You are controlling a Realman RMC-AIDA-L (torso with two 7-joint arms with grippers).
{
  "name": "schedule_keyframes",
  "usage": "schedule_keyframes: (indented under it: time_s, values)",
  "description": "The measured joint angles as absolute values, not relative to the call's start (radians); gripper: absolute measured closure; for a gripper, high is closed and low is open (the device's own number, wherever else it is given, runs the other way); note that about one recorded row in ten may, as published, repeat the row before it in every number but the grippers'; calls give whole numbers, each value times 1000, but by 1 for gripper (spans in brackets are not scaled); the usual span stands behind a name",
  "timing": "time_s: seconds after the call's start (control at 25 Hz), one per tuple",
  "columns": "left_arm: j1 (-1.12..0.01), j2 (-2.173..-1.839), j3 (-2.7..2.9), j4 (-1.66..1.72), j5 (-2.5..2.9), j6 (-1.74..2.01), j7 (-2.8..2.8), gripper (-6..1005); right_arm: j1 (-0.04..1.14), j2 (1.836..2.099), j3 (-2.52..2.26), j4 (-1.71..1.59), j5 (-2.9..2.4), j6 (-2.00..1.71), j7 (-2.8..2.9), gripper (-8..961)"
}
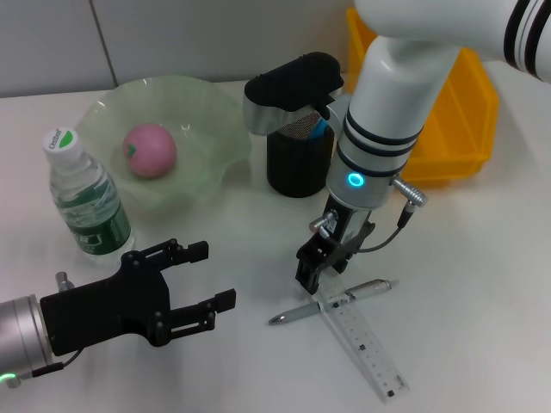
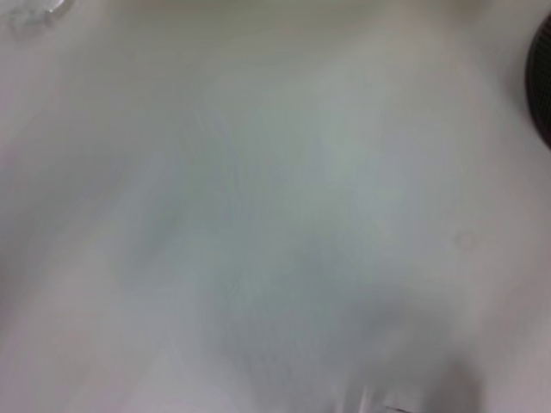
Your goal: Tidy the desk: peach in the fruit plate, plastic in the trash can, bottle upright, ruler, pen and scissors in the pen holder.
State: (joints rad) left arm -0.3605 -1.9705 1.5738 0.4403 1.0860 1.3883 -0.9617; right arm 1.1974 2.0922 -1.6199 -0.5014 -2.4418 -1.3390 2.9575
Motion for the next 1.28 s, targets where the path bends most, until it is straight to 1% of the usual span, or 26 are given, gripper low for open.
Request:
schedule_keyframes:
  time_s: [0.44,0.68,0.88,1.28]
  values:
    - [-366,-1968,1574,440,1086,1388,-962,221,1200,2092,-1620,-502,-2440,-1337,2958,439]
    - [-367,-1968,1574,440,1086,1388,-962,221,1198,2092,-1620,-502,-2434,-1337,2958,582]
    - [-368,-1968,1574,440,1086,1385,-962,222,1195,2092,-1612,-522,-2433,-1338,2957,583]
    - [-372,-1969,1571,435,1086,1380,-962,222,1146,2076,-1598,-631,-2443,-1351,2947,584]
